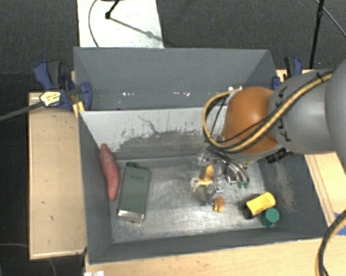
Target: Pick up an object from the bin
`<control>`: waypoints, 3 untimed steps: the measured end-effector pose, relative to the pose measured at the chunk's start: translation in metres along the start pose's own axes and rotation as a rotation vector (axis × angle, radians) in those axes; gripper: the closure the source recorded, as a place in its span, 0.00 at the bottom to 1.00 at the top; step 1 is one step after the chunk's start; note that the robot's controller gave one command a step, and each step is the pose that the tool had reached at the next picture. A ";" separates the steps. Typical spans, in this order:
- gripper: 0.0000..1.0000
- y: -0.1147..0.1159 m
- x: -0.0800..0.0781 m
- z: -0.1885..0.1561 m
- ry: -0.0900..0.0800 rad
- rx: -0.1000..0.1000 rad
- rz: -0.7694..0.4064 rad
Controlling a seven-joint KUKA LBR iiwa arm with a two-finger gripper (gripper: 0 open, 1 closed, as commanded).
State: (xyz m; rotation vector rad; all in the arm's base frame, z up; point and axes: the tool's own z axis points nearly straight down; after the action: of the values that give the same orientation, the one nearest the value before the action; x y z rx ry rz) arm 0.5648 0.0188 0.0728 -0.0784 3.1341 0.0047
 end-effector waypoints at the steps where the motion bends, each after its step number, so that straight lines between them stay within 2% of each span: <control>1: 1.00 -0.011 0.013 -0.002 -0.003 0.001 0.024; 3: 1.00 -0.012 0.015 -0.005 -0.002 0.000 0.026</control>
Offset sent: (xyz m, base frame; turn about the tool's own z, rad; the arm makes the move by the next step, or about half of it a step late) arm 0.0000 0.0000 0.0000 0.0000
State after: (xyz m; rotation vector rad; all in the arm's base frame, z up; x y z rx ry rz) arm 0.5505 0.0063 0.0773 -0.0373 3.1327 0.0045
